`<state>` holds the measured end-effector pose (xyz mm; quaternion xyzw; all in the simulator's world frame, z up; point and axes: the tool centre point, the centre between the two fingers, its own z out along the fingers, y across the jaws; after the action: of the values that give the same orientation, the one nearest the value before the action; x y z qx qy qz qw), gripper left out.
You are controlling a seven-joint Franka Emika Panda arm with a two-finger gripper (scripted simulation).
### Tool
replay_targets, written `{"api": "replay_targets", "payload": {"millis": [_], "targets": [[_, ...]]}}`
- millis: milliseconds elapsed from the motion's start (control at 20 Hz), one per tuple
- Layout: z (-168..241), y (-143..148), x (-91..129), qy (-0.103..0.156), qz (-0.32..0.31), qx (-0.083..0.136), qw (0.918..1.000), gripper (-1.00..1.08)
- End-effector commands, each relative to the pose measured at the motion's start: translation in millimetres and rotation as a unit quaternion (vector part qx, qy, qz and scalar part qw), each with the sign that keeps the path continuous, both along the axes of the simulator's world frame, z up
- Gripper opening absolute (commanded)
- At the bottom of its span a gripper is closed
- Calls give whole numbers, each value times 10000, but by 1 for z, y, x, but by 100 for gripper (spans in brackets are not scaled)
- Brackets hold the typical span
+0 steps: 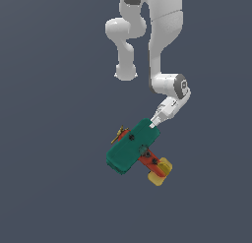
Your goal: Pick up the object and move it to a goal position.
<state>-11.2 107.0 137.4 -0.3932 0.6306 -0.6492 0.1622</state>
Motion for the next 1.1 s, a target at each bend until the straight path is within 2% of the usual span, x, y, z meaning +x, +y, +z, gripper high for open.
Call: {"api": "replay_targets", "payload": {"millis": [0, 500, 1050], "targets": [[0, 0, 0, 0, 1, 0, 10000, -100], [10, -6, -15, 7, 1, 4, 10000, -100], [43, -27, -68, 36, 6, 19, 10000, -100]]}}
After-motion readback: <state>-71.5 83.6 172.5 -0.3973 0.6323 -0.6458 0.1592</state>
